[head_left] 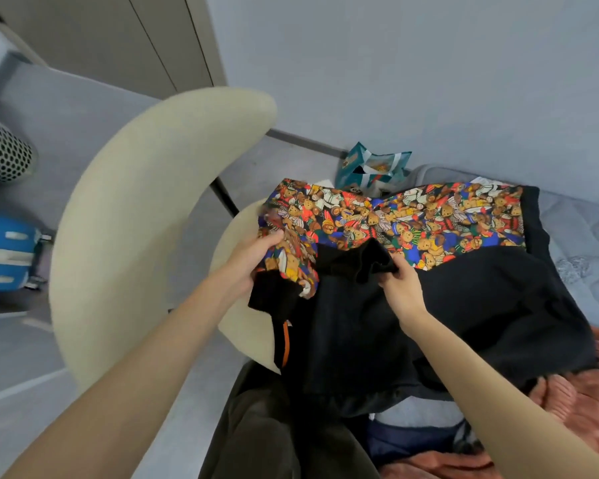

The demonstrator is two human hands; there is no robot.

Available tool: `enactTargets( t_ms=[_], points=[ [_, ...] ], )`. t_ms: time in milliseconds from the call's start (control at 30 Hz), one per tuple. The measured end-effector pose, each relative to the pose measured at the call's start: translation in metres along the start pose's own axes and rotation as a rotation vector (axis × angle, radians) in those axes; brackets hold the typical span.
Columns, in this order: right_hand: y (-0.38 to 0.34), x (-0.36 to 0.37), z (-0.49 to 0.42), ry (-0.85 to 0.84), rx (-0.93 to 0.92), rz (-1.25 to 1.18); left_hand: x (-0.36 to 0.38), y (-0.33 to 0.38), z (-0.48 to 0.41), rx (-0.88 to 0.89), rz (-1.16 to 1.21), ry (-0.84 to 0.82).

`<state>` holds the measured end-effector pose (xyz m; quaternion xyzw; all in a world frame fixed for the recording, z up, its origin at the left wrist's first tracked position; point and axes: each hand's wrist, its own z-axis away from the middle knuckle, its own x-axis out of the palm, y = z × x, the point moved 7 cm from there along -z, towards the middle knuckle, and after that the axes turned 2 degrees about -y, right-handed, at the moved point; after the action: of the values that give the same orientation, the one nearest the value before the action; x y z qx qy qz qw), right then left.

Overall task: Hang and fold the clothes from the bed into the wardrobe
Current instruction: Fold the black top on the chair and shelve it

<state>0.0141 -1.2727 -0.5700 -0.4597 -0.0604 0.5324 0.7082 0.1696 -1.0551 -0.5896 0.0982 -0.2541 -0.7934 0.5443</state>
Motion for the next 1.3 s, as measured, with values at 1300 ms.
enactTargets(
  t_ms=[1300],
  points=[
    [-0.071,-0.044,0.059,-0.358,0.32,-0.312,0.103,0.009,0.1,-0.015,0.068,-0.222]
  ],
)
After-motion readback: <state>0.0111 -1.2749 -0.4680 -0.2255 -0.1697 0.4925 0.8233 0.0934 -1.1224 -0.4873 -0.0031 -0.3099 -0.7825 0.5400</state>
